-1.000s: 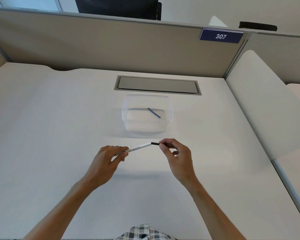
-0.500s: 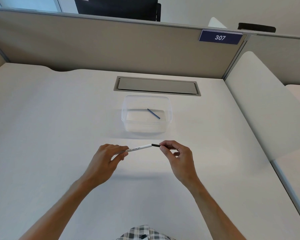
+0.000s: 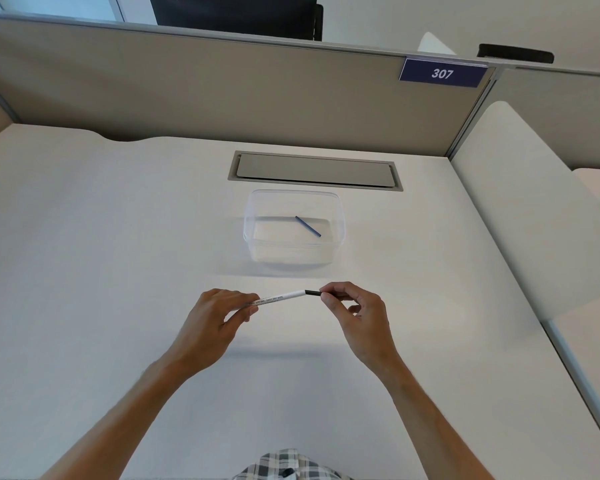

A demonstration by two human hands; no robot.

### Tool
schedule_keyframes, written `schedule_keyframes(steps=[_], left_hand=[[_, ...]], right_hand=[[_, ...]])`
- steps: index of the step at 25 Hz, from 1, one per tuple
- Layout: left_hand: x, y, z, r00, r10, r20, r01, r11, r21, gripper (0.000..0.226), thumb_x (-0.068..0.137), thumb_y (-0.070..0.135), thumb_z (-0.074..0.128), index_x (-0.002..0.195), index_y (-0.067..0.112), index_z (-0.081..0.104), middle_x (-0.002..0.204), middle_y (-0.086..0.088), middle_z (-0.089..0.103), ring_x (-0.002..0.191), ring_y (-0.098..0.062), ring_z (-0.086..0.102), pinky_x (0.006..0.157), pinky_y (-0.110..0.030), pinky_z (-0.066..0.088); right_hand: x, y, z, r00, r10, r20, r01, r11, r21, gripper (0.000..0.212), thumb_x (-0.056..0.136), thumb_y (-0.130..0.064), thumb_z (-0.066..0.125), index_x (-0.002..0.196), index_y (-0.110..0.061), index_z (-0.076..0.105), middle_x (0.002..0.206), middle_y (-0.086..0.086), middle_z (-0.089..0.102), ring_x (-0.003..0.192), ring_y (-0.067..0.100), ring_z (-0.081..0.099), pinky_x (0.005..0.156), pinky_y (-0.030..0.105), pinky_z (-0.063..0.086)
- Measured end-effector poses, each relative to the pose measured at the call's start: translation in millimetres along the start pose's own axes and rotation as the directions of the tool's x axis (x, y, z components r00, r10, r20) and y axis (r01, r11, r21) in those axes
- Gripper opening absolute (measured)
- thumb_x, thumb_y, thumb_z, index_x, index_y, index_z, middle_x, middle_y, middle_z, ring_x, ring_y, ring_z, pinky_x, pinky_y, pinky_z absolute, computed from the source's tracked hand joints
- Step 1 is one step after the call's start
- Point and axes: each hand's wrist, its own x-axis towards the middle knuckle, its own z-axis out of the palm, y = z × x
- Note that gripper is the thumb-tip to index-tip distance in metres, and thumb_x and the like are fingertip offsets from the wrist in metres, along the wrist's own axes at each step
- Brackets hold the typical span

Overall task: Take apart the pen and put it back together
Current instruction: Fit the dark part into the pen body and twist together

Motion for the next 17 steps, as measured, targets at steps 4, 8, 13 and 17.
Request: schedule_keyframes(steps=[4, 8, 13, 17], left_hand=[[1.7, 0.1, -1.9, 0.999, 0.044, 0.006, -0.044, 0.998, 0.037, 0.021, 0.093, 0.031, 0.052, 0.094, 0.023, 0.07, 0.077, 0.015, 0.067, 0.08, -0.007, 0.056, 0.088, -0.017, 0.035], [3.8, -0.1, -1.9, 0.996, 0.086, 0.016, -0.087, 0.993, 0.077, 0.021, 0.094, 0.031, 0.05, 0.097, 0.024, 0.069, 0.076, 0.013, 0.064, 0.079, -0.006, 0.053, 0.09, -0.02, 0.034], [4.3, 1.6, -1.9, 0.993, 0.11, 0.033, -0.112, 0.992, 0.065, 0.016, 0.095, 0.031, 0.051, 0.095, 0.028, 0.067, 0.073, 0.012, 0.06, 0.077, -0.006, 0.052, 0.091, -0.019, 0.033], [4.8, 2.9, -1.8, 0.992, 0.124, 0.038, -0.126, 0.99, 0.066, 0.017, 0.095, 0.031, 0.051, 0.097, 0.027, 0.067, 0.072, 0.016, 0.056, 0.075, -0.002, 0.05, 0.09, -0.016, 0.032]], right_hand=[[2.3, -1.1, -5.3, 0.999, -0.014, 0.051, 0.015, 1.0, -0.021, 0.016, 0.09, -0.014, 0.071, 0.088, -0.029, 0.075, 0.091, -0.021, 0.074, 0.086, 0.002, 0.065, 0.062, 0.014, 0.04], [5.1, -1.7, -8.5, 0.995, -0.029, 0.09, 0.032, 0.999, -0.032, 0.019, 0.091, -0.012, 0.069, 0.092, -0.03, 0.075, 0.093, -0.022, 0.074, 0.088, 0.002, 0.064, 0.066, 0.013, 0.041], [1.9, -2.6, -5.2, 0.997, -0.009, 0.079, 0.007, 1.0, 0.029, 0.02, 0.088, -0.016, 0.074, 0.096, -0.034, 0.074, 0.089, -0.015, 0.077, 0.088, 0.003, 0.068, 0.067, 0.012, 0.042], [1.2, -3.9, -1.7, 0.998, 0.023, 0.058, -0.027, 0.996, 0.081, 0.015, 0.083, -0.016, 0.079, 0.092, -0.027, 0.073, 0.085, -0.013, 0.078, 0.084, 0.003, 0.07, 0.064, 0.01, 0.042]])
